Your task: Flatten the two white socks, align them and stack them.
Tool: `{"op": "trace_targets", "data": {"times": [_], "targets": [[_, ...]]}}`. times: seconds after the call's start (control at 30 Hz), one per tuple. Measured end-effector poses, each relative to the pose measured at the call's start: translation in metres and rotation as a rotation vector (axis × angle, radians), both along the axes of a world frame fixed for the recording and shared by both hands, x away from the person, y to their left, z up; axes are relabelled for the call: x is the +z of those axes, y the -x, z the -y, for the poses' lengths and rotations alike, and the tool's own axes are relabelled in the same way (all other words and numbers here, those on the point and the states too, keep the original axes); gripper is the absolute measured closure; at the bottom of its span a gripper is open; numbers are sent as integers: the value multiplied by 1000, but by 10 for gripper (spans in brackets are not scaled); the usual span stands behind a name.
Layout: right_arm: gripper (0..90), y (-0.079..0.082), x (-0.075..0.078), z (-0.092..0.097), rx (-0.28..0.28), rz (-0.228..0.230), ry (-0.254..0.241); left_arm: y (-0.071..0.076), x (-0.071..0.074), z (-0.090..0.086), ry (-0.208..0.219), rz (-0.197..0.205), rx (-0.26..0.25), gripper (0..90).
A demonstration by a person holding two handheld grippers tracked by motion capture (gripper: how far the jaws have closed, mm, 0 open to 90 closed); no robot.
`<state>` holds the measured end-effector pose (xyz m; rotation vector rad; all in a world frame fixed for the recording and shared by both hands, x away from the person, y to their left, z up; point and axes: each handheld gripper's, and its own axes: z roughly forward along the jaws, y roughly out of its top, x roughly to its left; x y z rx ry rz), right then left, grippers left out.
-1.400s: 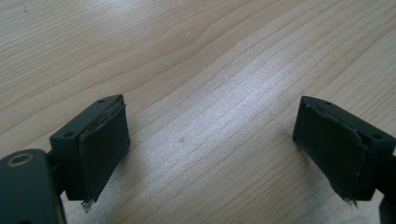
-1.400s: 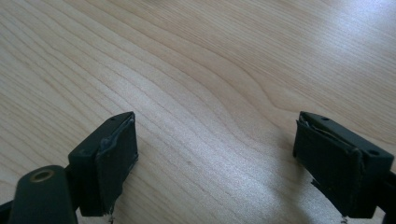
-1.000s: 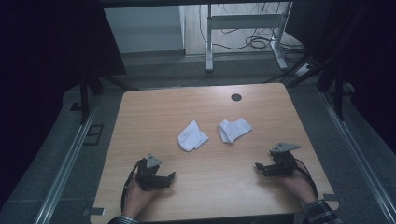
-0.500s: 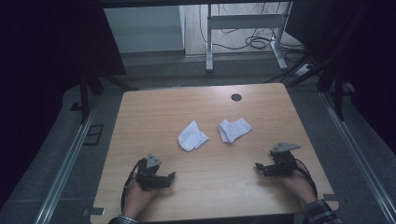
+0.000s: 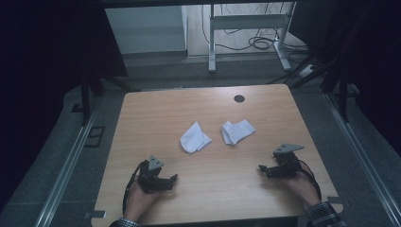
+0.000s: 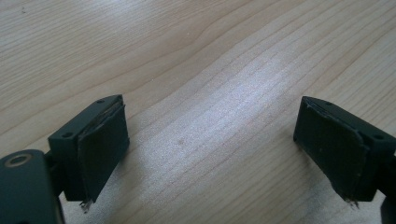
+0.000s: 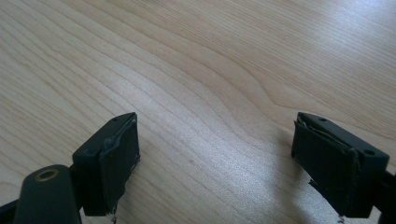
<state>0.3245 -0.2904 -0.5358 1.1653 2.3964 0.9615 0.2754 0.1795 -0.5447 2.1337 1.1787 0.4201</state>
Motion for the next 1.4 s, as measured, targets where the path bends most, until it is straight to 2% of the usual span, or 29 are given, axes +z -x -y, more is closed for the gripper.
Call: {"op": "trace_targets", "data": {"times": [0.37,0.63,0.77,1.1,1.4], "targets": [[121,-5,11,-3,-21,-5,-31,0,0,0,0,0,0,99],[177,-10,16,-9,-17,1,-18,0,0,0,0,0,-1,99],[224,-16,19,-11,-18,1,-28,0,0,0,0,-1,-1,99],[239,-31,26,-13,-28,-10,-26,0,0,0,0,-1,-1,99],[283,-49,32,-20,-45,-5,-54,0,0,0,-1,2,-4,99]]}}
